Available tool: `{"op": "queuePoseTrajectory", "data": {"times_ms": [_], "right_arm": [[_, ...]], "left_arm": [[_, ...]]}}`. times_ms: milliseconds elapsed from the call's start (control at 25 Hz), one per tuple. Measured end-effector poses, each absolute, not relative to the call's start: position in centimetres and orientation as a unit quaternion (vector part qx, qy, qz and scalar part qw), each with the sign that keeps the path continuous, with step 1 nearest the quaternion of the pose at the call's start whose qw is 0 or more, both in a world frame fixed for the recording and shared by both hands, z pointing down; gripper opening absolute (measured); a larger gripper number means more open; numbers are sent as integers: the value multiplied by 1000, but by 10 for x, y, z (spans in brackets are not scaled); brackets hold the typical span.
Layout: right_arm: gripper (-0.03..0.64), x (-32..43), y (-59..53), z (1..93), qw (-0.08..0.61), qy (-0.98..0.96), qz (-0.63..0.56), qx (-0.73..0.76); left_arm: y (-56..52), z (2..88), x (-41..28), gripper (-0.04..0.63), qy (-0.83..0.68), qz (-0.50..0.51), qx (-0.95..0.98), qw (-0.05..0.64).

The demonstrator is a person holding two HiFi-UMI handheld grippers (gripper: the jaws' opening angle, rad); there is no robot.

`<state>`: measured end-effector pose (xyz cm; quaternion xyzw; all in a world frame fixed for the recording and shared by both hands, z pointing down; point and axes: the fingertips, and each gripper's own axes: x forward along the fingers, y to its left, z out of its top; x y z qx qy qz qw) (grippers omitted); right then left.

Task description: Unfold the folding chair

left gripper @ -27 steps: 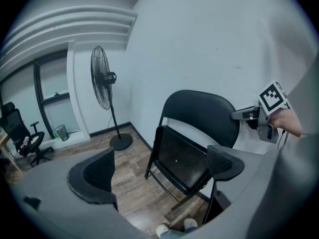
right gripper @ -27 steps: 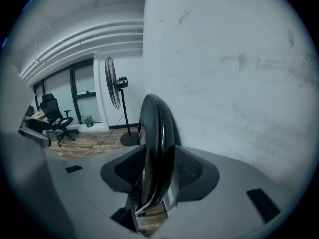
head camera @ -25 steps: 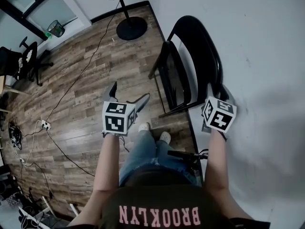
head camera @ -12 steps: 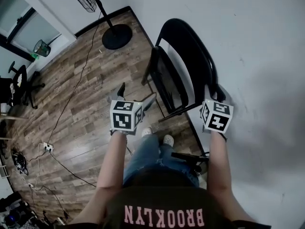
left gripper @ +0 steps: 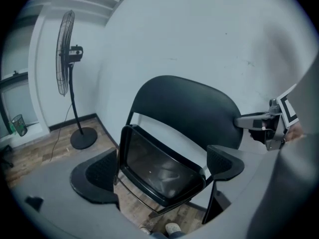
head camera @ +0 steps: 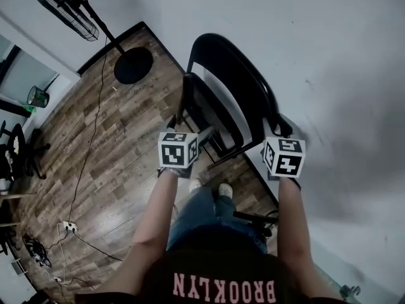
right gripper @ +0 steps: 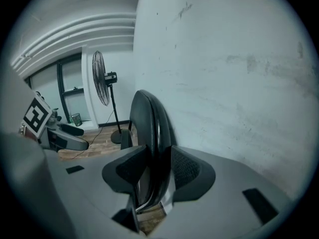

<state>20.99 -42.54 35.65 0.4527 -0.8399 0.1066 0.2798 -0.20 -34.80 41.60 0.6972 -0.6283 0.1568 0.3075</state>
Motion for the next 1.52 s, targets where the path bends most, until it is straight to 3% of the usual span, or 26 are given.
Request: {"op": "queuePoseTrajectory", "data": {"times_ms": [800,880,1040,1280,1520], "right_arm": [[152,209,-429,358,287,-833,106,460],[152,209,-429,359,287,-834,105,460],[152,210,-429,357,288,-833,103,460],[153,211,-430,358,295,-827,100,468],[153,212,-428,357,303,-818,86,481]], "left_arm": [[-427,525,66,553,-547,122,680,472],[-432,536,65,515,-555,110,661,493],[-440,545,63,327,-574,84,623,524],[-444,545,74,133,-560,-3,595,576],[-442,544,75,120,-558,-19,581,592]]}}
